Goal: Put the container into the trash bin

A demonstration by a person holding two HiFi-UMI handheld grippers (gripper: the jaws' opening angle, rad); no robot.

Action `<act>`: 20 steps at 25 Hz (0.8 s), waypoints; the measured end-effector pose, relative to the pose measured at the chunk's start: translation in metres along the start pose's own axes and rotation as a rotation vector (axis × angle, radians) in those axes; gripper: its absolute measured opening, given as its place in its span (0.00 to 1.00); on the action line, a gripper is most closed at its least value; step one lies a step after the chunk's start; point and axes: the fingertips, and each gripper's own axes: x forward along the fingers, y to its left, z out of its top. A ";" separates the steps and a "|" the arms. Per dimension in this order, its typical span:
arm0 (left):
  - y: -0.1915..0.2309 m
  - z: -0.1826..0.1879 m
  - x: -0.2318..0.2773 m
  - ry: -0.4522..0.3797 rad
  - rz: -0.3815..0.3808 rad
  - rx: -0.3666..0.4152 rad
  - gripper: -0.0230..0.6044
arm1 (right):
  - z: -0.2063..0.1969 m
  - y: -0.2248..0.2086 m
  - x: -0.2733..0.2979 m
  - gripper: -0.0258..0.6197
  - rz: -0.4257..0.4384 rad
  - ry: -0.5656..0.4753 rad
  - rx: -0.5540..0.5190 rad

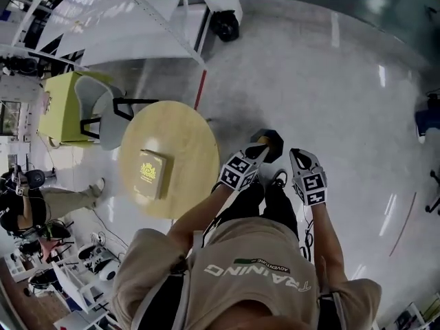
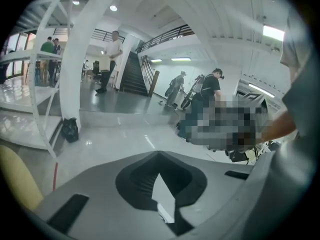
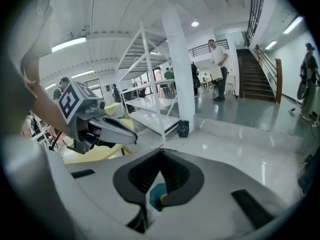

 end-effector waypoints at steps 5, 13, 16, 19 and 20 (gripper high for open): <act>-0.004 0.061 -0.043 -0.143 0.060 0.051 0.04 | 0.055 0.004 -0.026 0.04 -0.015 -0.114 0.029; -0.004 0.111 -0.097 -0.232 0.118 0.087 0.04 | 0.114 0.019 -0.059 0.04 -0.024 -0.216 0.011; -0.006 0.125 -0.112 -0.269 0.131 0.097 0.04 | 0.131 0.027 -0.070 0.04 -0.027 -0.235 -0.026; -0.010 0.140 -0.127 -0.310 0.144 0.111 0.04 | 0.146 0.035 -0.081 0.04 -0.032 -0.253 -0.057; -0.011 0.143 -0.132 -0.320 0.148 0.117 0.04 | 0.150 0.038 -0.084 0.04 -0.033 -0.260 -0.062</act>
